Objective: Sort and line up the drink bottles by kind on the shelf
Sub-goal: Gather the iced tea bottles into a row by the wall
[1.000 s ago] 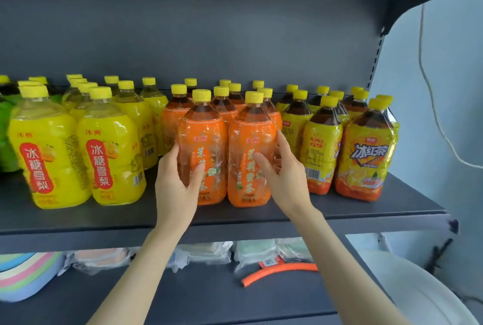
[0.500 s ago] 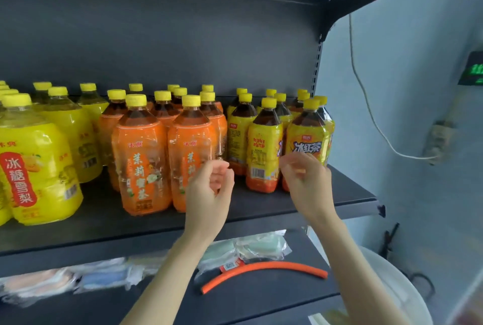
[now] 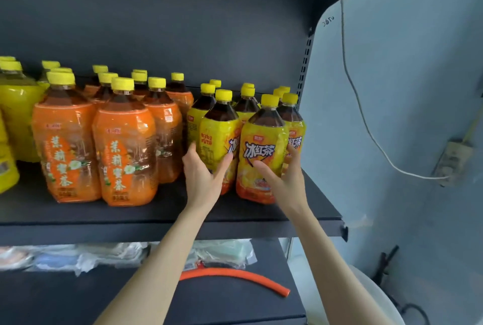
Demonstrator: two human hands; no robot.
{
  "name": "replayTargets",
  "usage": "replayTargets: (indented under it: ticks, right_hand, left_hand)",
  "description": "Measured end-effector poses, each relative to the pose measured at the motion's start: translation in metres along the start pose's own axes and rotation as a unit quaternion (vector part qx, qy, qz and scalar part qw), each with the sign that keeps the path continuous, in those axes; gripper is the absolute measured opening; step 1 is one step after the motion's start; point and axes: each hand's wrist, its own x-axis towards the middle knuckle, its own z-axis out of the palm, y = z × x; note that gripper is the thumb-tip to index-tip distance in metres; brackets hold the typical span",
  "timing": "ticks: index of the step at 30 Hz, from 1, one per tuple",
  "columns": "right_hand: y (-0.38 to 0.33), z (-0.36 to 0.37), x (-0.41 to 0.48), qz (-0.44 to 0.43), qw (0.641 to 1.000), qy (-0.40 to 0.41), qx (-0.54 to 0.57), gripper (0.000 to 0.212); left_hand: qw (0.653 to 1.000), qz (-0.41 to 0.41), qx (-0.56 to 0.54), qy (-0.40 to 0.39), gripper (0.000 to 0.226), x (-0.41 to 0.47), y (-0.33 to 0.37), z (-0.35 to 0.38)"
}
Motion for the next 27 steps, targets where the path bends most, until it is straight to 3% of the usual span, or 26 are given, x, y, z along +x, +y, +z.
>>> replayTargets:
  ticks: [8,18,22,25,27]
  right_hand:
    - [0.024,-0.020,0.009,-0.036,0.996,-0.029,0.076,0.076]
    - [0.028,-0.027,0.006,-0.015,0.992,-0.031,0.122,0.073]
    - [0.030,-0.025,0.006,-0.012,0.994,-0.028,0.107,0.084]
    - [0.029,-0.026,0.005,-0.016,0.994,-0.024,0.110,0.082]
    - [0.030,-0.026,0.006,-0.016,0.992,-0.028,0.118,0.079]
  left_hand:
    - [0.998,0.014,0.008,-0.053,0.079,0.010,-0.011,-0.009]
    - [0.997,0.007,0.010,-0.075,0.075,0.010,-0.012,-0.012]
    - [0.997,0.031,0.073,0.012,0.062,-0.005,-0.005,-0.008]
    - [0.978,0.149,0.096,0.113,0.043,-0.028,0.005,0.002]
    - [0.975,0.193,0.049,0.094,0.039,-0.035,0.013,0.015]
